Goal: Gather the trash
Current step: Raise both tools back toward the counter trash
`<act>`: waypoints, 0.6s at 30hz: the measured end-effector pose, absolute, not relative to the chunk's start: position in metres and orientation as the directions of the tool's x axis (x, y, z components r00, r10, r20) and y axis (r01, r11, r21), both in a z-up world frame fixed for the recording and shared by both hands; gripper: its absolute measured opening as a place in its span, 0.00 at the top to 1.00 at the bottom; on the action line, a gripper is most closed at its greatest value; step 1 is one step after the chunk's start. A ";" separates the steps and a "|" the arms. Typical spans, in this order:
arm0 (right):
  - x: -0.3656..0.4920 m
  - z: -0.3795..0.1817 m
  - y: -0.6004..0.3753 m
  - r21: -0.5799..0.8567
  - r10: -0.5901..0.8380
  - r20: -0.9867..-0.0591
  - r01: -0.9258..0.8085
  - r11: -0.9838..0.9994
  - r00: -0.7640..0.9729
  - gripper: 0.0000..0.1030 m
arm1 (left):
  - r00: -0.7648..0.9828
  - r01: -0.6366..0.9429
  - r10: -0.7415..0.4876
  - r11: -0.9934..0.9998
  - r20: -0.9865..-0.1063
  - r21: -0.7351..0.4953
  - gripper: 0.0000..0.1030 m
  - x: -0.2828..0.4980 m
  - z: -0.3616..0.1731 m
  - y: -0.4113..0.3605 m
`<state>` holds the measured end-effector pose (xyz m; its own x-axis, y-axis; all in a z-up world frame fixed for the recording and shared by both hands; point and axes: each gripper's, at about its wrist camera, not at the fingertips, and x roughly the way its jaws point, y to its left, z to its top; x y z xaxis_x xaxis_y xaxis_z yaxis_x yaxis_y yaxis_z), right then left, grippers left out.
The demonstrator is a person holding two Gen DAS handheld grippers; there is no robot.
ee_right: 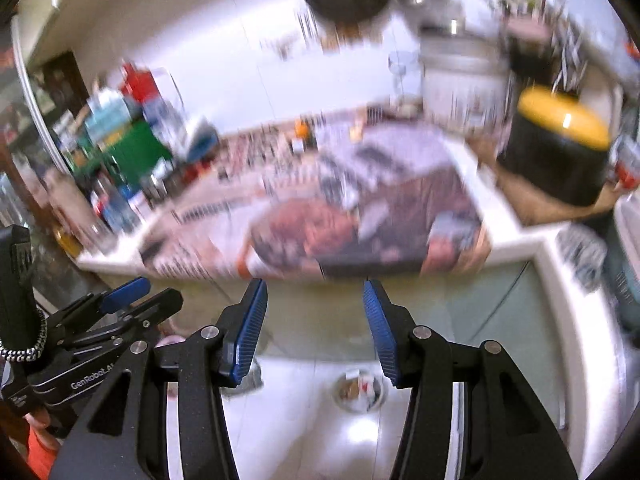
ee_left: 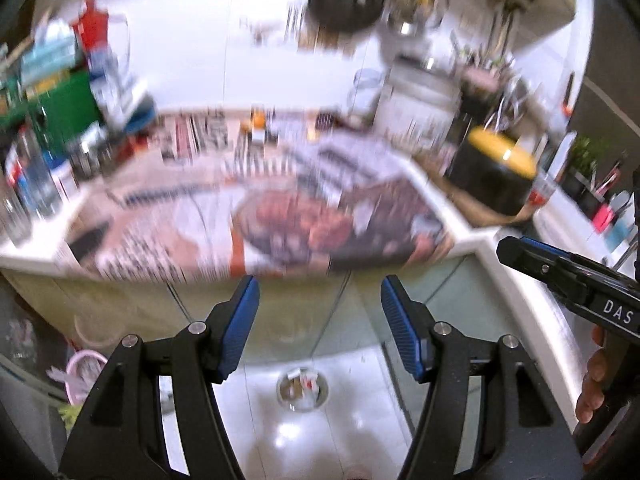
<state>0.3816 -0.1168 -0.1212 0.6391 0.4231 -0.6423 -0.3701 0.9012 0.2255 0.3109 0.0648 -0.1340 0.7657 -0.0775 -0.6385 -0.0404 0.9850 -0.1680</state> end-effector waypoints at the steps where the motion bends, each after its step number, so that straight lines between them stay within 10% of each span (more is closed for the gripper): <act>1: 0.373 -0.102 -0.118 0.214 0.420 -0.617 -0.372 0.903 0.666 0.55 | 0.783 -0.033 -0.085 0.984 -0.616 -0.177 0.40 0.303 -0.116 0.066; 18: 0.325 -0.012 -0.093 0.037 0.307 -0.345 -0.313 0.949 0.887 0.02 | 0.900 -0.044 -0.024 0.988 -0.436 -0.146 0.09 0.272 -0.022 0.102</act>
<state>0.3253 -0.0928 -0.0122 0.8871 0.3065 -0.3451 -0.3133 0.9489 0.0374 0.2723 0.1020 -0.0224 0.8997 -0.0243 -0.4359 -0.0440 0.9883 -0.1460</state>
